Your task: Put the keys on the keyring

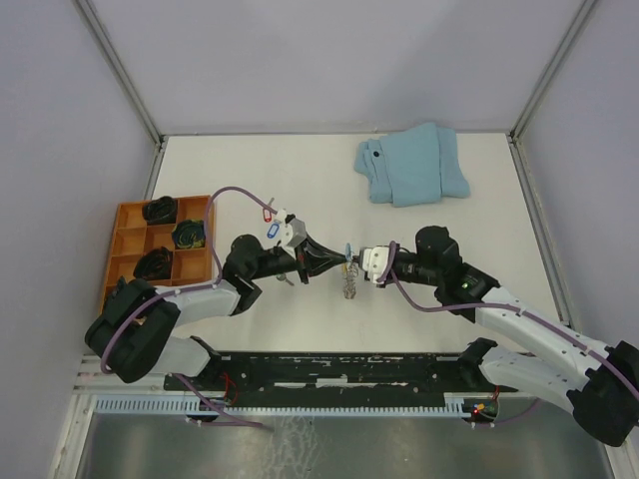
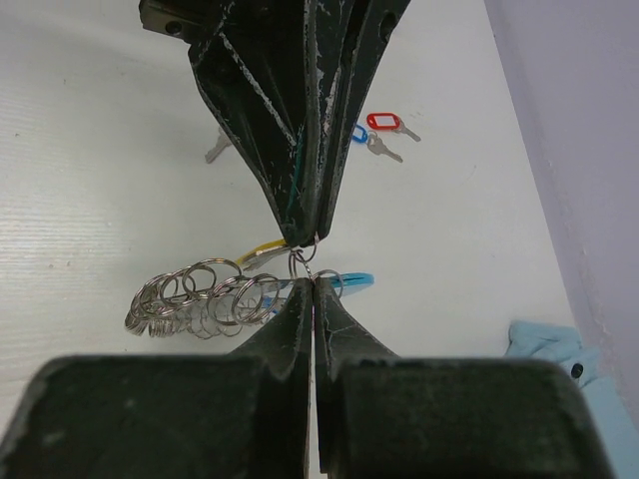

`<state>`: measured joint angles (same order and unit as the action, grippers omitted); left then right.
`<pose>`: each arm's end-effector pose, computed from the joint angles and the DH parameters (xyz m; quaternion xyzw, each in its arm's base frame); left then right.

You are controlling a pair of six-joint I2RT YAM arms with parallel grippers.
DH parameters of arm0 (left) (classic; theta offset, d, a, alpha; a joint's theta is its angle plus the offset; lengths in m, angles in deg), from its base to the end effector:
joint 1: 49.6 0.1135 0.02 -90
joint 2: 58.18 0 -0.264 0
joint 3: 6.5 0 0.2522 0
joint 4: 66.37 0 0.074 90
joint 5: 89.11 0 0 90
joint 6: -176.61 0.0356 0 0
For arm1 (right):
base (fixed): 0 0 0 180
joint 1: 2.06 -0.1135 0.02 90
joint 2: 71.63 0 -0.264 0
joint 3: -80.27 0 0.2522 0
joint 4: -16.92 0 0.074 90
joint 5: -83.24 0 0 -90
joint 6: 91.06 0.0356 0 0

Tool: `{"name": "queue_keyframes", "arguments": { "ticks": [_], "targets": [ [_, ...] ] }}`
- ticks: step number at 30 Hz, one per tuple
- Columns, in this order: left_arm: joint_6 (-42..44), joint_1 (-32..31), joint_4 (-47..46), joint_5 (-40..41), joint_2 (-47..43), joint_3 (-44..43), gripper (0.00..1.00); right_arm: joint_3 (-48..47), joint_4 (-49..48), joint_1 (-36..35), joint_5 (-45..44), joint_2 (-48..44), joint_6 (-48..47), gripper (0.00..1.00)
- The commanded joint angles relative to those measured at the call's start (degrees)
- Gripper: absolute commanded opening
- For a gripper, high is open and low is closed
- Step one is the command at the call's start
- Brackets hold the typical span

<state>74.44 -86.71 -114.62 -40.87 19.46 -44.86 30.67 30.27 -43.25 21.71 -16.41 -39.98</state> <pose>0.1915 -0.1746 0.2274 0.3956 0.5342 -0.5066 0.5491 0.1544 0.1576 0.2714 -0.6171 0.5120 0.2113 0.5590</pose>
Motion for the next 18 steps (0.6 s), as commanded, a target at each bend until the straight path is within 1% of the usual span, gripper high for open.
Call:
{"name": "queue_keyframes", "arguments": {
  "ticks": [1, 13, 18],
  "targets": [
    [-4.8, 0.5, -3.7, -2.1, 1.2, -0.4, 0.03, 0.7, -7.3, 0.7, 1.2, -1.7, 2.8, 0.01],
    [-7.0, 0.8, -4.3, -1.7, 3.3, 0.0, 0.03, 3.4, -16.2, 2.0, 2.8, -2.0, 9.6, 0.01],
    [-8.5, 0.8, -6.1, -1.2, 4.6, 0.3, 0.03, 4.6, -21.3, 2.3, 3.6, -1.6, 13.3, 0.01]
  ]
}}
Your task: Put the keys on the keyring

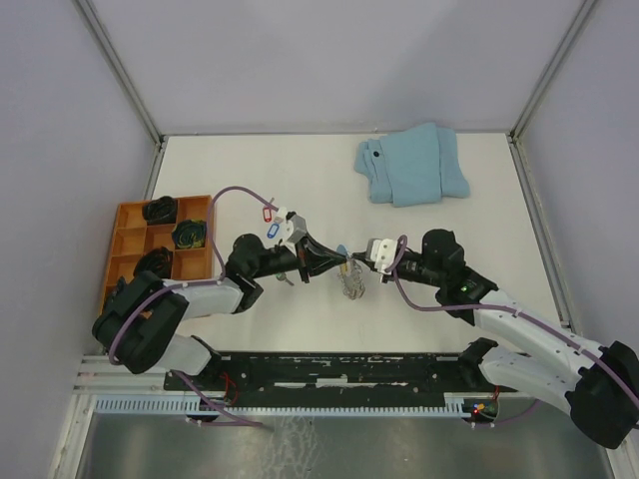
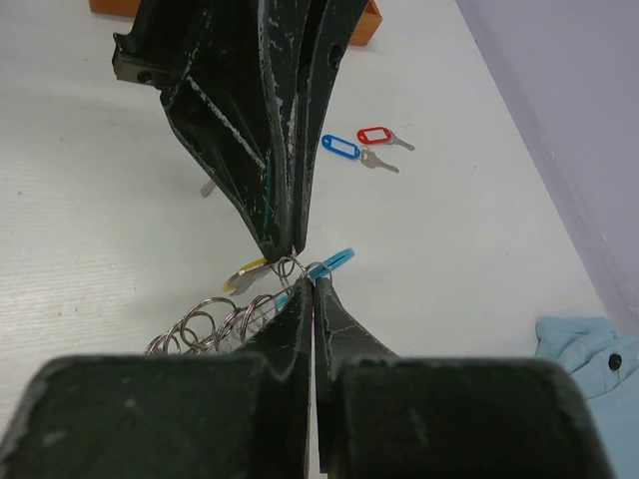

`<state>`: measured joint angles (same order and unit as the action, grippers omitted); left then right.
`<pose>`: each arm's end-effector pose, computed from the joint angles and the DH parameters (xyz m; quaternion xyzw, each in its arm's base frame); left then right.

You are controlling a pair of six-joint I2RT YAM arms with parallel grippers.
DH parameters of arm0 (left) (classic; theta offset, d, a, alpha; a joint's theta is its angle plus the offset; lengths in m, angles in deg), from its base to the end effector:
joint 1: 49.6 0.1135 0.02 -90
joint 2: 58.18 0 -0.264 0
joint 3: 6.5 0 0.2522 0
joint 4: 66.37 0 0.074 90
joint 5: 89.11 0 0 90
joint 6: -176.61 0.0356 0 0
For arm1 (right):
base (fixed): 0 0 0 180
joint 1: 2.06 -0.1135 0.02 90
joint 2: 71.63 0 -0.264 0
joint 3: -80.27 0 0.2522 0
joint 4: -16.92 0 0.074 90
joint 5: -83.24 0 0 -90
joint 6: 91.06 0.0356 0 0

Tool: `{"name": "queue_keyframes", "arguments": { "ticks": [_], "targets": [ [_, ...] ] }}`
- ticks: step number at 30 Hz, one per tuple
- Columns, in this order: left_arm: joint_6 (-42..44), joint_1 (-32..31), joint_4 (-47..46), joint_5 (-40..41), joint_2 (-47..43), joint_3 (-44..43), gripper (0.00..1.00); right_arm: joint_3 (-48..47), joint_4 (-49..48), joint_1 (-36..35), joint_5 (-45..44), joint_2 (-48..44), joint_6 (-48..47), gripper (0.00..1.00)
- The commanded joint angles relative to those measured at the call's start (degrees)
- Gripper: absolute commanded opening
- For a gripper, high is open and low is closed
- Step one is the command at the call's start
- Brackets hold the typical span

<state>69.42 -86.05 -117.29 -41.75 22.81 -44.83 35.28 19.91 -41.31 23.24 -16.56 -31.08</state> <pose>0.1974 -0.1758 0.2177 0.3730 0.5550 -0.5302 0.5213 0.1585 0.1525 0.2621 -0.5623 0.5308 0.2503 0.5826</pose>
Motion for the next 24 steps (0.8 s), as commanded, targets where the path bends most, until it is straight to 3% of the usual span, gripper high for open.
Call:
{"name": "queue_keyframes", "arguments": {
  "ticks": [1, 14, 24],
  "targets": [
    [-3.7, 0.1, -3.8, -0.2, 1.6, 0.4, 0.03, 0.2, -11.8, 0.4, 2.1, -1.4, 5.1, 0.01],
    [-6.9, 0.2, -8.2, 1.5, 5.3, 0.9, 0.1, 1.8, -18.3, 1.2, 3.1, -0.7, 9.7, 0.01],
    [0.7, 0.2, -3.2, 6.5, -1.4, 4.6, 0.36, 1.9, -18.5, 1.6, 2.8, 0.1, 10.0, 0.01]
  ]
}}
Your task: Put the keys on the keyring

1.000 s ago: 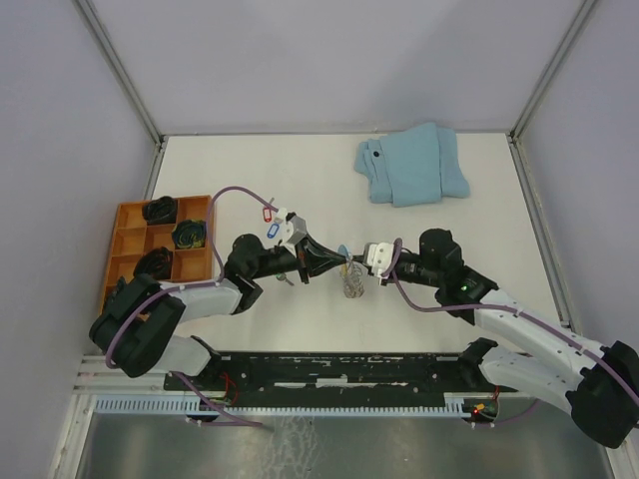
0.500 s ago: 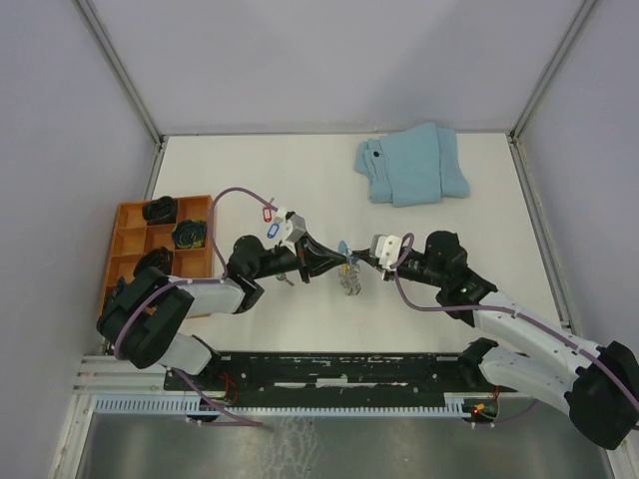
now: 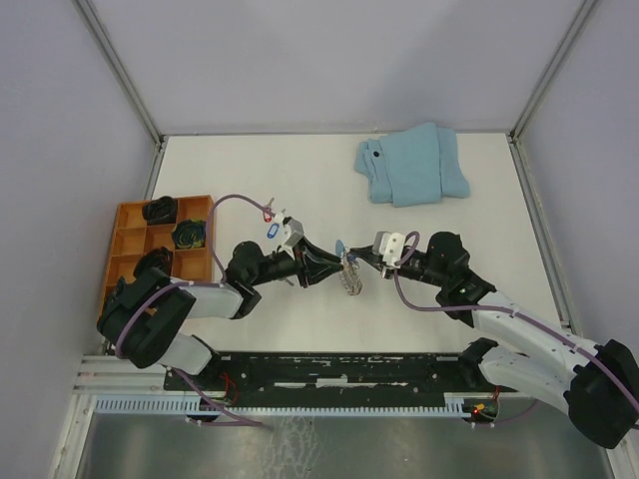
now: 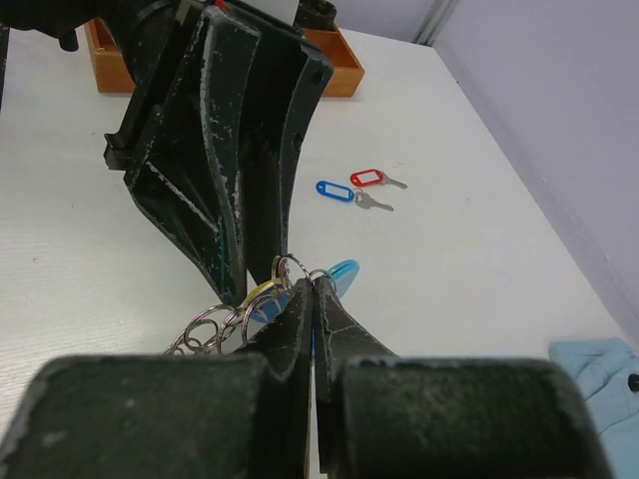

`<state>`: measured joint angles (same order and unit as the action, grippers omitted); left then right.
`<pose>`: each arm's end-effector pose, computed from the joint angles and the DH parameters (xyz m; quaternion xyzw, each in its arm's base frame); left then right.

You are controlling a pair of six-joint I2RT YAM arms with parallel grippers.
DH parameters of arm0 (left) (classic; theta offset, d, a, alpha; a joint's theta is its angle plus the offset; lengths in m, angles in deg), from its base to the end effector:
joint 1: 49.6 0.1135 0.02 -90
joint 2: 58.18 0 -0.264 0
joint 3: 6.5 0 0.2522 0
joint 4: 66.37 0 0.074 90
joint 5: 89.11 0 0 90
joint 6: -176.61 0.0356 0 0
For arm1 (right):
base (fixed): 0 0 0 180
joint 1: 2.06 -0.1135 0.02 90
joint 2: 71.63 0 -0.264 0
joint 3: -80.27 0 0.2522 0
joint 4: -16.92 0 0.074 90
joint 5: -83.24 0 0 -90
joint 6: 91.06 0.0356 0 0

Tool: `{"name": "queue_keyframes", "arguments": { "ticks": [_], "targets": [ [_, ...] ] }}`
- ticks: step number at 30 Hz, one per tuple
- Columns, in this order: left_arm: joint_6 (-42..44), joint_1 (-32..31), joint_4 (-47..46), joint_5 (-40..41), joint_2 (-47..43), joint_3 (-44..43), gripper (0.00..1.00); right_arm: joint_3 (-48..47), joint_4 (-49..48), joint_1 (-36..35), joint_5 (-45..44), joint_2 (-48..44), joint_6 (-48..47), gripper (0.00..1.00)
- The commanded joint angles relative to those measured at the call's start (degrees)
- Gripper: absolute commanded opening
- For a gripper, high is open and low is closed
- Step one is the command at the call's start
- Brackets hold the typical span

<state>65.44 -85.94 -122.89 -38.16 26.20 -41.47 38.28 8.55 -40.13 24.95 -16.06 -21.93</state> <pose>0.1954 -0.1716 0.1973 0.3307 0.5853 -0.5338 0.5129 0.1615 0.1502 0.2626 -0.5099 0.5279 0.2965 0.6111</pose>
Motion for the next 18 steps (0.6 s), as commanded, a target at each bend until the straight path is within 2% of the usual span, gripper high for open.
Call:
{"name": "queue_keyframes", "arguments": {
  "ticks": [1, 4, 9, 18],
  "targets": [
    [6.8, 0.1, 4.5, 3.5, -6.2, 1.6, 0.39, -1.2, -6.9, 0.4, 1.0, -0.4, 0.6, 0.01],
    [10.9, 0.1, 7.0, 4.3, -9.8, 2.1, 0.44, -1.5, -6.0, 0.5, 1.3, -0.1, 0.2, 0.0],
    [14.7, 0.1, 6.2, 4.0, -13.0, 2.1, 0.45, -1.7, -5.5, 0.6, 1.8, 0.4, 0.1, 0.01],
    [17.4, 0.1, 1.5, -0.9, -9.4, -1.1, 0.43, -1.7, -5.2, 0.6, 2.0, 0.4, 0.3, 0.01]
  ]
}}
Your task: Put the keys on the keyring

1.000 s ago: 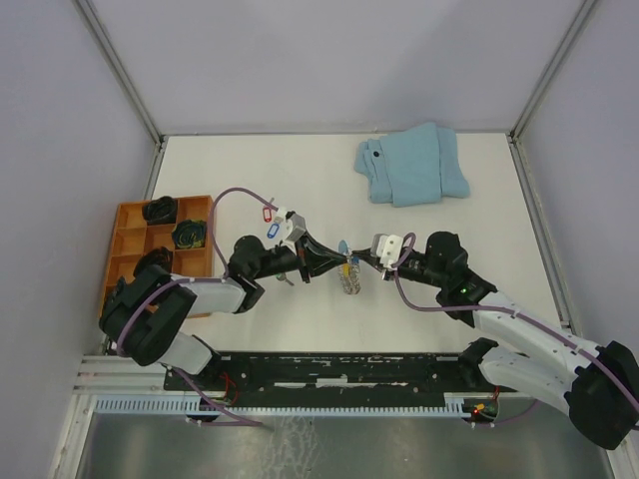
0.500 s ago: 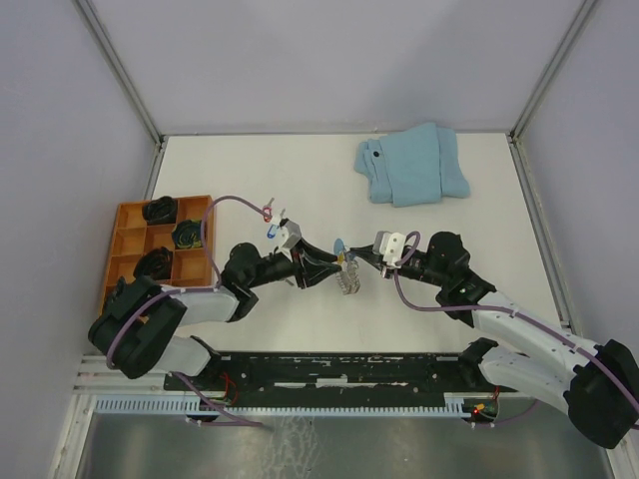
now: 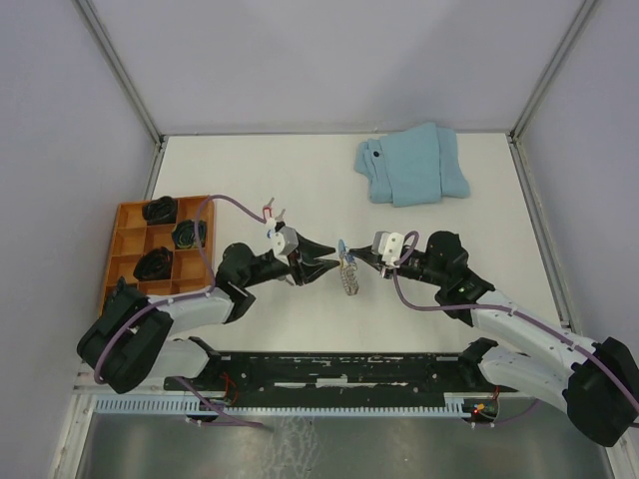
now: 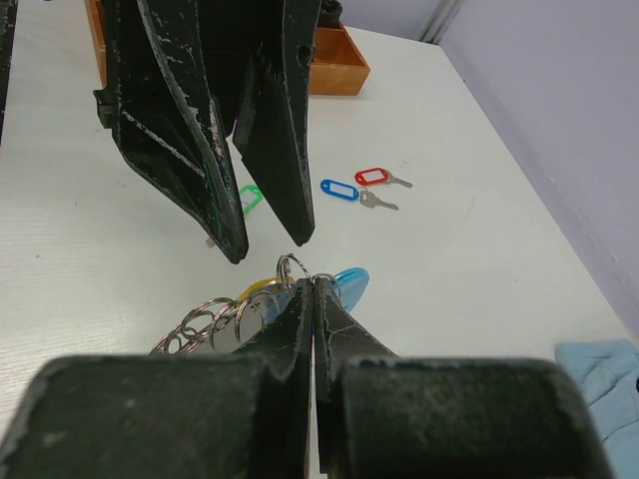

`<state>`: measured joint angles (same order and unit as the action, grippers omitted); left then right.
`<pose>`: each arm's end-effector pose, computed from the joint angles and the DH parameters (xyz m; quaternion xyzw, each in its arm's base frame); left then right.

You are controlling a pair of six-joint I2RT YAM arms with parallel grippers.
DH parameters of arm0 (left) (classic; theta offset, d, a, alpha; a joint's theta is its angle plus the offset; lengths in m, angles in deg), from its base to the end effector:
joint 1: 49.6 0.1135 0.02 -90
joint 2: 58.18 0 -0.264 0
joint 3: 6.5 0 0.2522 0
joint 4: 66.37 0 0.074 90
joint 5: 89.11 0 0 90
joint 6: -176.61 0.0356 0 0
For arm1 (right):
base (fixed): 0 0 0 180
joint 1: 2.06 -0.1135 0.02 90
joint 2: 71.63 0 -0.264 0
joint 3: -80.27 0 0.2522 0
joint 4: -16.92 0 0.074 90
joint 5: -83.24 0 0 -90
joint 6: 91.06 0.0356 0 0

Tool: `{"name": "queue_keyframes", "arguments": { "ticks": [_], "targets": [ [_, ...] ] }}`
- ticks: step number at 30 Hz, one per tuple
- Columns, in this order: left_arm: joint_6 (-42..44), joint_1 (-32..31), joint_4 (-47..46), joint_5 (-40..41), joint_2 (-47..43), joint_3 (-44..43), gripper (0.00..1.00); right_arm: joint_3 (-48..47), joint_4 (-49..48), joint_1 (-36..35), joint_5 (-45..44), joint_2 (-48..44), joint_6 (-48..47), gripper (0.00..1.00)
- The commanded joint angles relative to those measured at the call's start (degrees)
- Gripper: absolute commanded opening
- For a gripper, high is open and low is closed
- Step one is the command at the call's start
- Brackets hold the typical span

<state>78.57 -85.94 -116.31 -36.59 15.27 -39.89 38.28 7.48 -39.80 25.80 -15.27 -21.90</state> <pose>0.1793 -0.1588 0.2218 0.3874 0.5309 -0.4652 0.5930 0.1636 0.1508 0.2618 -0.5113 0.5242 0.2997 0.6115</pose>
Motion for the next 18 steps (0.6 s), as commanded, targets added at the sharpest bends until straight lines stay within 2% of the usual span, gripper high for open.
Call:
{"name": "queue_keyframes", "arguments": {
  "ticks": [1, 10, 18],
  "targets": [
    [4.6, 0.1, -5.6, -2.7, 1.9, -2.9, 0.43, -1.7, -4.2, 0.2, 1.3, -0.5, 0.4, 0.01],
    [6.1, 0.1, -5.7, -6.3, 4.4, -5.4, 0.42, -1.7, -3.3, 0.3, 1.7, -0.7, 0.3, 0.01],
    [5.5, 0.0, -5.7, -8.7, 5.9, -6.9, 0.31, -2.1, -2.5, 0.3, 1.9, -0.5, 0.6, 0.01]
  ]
}}
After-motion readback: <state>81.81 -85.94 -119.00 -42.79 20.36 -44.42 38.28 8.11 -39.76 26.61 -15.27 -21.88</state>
